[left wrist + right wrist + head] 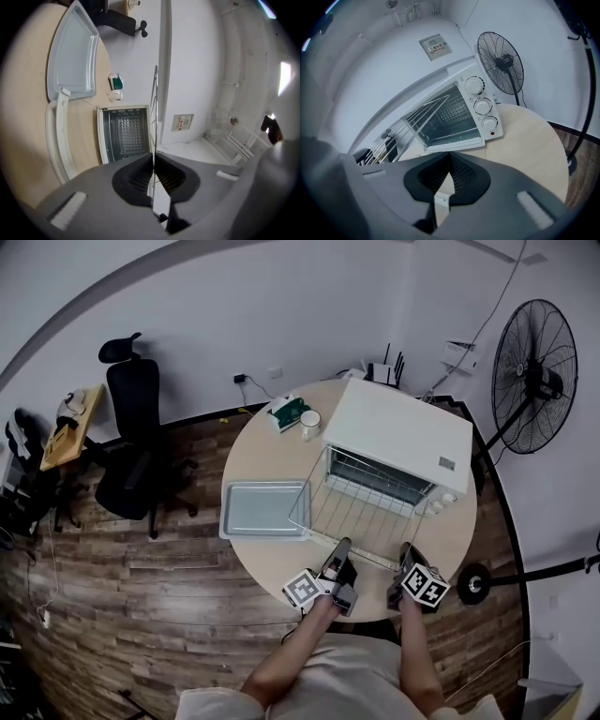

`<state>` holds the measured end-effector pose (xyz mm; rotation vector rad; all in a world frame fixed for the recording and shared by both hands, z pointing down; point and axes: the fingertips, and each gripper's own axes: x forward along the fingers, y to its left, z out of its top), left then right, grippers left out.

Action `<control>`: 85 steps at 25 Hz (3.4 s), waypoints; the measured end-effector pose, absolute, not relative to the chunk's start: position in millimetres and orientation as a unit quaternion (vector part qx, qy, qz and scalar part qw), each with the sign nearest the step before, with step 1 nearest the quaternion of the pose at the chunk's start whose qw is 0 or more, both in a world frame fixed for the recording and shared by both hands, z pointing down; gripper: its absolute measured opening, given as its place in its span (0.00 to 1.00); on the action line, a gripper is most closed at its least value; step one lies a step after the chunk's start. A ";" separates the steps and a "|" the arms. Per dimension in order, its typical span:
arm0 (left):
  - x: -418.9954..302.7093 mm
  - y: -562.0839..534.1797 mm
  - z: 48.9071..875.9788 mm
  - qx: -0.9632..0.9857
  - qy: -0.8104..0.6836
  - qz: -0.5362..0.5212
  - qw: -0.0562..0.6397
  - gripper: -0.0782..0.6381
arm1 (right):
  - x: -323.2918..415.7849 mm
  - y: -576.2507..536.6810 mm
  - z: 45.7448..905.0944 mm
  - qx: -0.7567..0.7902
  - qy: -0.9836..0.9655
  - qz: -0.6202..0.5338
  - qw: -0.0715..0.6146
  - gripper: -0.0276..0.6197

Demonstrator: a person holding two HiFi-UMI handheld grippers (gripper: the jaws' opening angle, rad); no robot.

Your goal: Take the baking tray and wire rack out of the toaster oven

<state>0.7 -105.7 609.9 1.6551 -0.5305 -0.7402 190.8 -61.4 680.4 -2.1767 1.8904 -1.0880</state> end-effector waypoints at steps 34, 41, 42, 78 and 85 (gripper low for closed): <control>-248.3 -147.2 699.5 0.605 -0.433 -0.418 0.521 0.20 | -12.7 -117.7 684.5 -0.505 0.787 -0.338 -0.108 0.04; -294.2 -142.7 723.4 0.590 -0.457 -0.420 0.515 0.20 | -42.2 -113.2 692.9 -0.478 0.799 -0.343 -0.128 0.04; -301.0 -141.4 728.8 0.584 -0.461 -0.423 0.517 0.20 | -43.5 -112.5 693.9 -0.476 0.799 -0.343 -0.130 0.04; -265.3 -178.8 819.8 0.525 -0.411 -0.256 0.700 0.26 | -34.0 -102.6 707.0 -0.498 0.778 -0.354 -0.146 0.04; -262.5 -177.0 822.5 0.494 -0.396 -0.259 0.730 0.40 | -18.0 -89.6 711.9 -0.514 0.763 -0.356 -0.162 0.04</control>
